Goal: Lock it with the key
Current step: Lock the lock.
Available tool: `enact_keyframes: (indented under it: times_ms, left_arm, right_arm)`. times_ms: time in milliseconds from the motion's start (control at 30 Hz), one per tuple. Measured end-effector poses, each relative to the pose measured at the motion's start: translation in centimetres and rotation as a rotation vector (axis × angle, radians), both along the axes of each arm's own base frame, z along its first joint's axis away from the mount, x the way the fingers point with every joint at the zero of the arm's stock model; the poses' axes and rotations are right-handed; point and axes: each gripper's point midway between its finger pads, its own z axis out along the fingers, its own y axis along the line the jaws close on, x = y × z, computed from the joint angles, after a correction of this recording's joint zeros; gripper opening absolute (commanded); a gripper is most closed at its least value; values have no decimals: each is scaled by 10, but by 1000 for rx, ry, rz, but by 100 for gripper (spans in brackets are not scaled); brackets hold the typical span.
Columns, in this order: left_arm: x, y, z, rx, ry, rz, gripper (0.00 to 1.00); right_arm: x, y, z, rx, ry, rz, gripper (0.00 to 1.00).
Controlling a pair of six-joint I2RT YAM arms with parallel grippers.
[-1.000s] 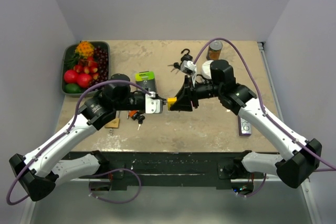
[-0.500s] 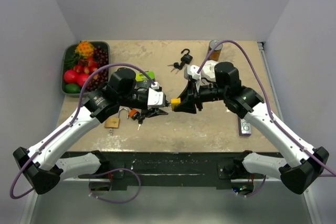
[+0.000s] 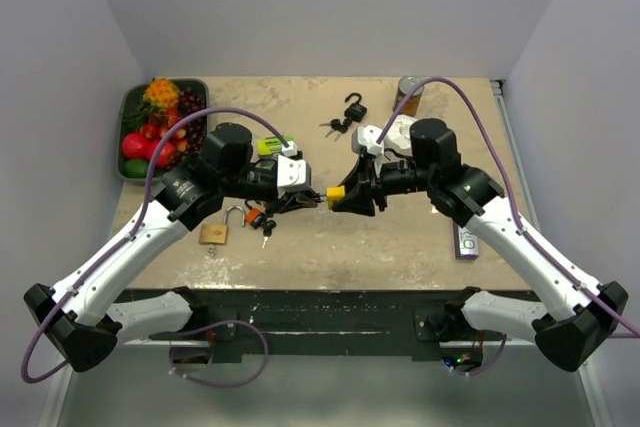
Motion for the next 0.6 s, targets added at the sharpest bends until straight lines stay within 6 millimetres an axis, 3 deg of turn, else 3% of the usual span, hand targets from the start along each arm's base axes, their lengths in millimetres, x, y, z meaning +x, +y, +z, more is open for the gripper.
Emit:
enact_keyframes:
  times_ms: [200, 500, 600]
  left_arm:
    - [1, -1, 2, -12, 12, 10, 4]
    - [-7, -7, -1, -32, 123, -37, 12]
    - [-8, -8, -4, -30, 140, -48, 0]
  right_arm:
    - [-3, -2, 3, 5, -17, 7, 0]
    - [-7, -7, 1, -15, -79, 30, 0]
    - [-8, -9, -2, -28, -94, 34, 0]
